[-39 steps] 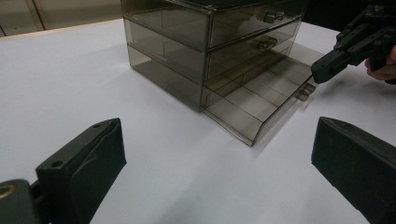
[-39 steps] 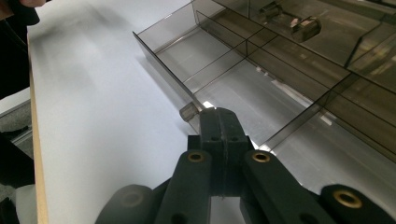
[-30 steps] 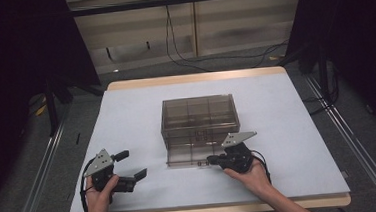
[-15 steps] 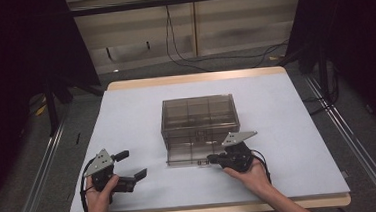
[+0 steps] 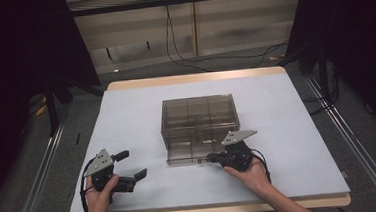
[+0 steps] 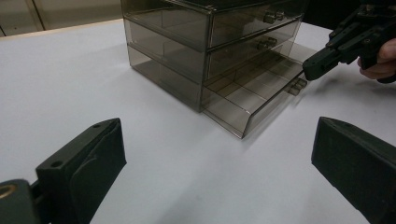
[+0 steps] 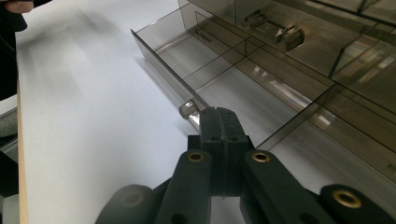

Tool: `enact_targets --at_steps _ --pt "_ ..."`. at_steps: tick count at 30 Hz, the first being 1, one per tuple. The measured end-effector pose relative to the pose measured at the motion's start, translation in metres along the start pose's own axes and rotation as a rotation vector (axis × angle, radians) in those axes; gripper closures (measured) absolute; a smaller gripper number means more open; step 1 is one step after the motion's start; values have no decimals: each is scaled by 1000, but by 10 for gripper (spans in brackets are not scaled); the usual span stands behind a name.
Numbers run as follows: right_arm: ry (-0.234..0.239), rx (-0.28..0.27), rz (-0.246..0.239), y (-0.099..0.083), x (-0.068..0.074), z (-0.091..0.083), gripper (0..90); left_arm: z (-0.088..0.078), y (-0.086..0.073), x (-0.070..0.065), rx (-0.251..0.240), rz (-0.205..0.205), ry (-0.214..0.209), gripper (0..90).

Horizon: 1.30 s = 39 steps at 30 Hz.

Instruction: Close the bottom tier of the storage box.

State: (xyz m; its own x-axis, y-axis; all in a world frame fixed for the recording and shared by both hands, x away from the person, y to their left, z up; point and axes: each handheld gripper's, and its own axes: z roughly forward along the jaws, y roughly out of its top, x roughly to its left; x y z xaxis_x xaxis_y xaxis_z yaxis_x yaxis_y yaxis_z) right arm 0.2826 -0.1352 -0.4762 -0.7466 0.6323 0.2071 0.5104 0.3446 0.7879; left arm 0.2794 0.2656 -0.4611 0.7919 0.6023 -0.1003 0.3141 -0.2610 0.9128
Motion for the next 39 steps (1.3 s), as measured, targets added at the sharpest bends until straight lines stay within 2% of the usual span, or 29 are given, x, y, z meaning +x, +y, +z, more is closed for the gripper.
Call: enact_targets --at_steps 39 --pt "-5 -1 -6 5 -5 5 900 0 -1 0 -4 -2 -6 28"
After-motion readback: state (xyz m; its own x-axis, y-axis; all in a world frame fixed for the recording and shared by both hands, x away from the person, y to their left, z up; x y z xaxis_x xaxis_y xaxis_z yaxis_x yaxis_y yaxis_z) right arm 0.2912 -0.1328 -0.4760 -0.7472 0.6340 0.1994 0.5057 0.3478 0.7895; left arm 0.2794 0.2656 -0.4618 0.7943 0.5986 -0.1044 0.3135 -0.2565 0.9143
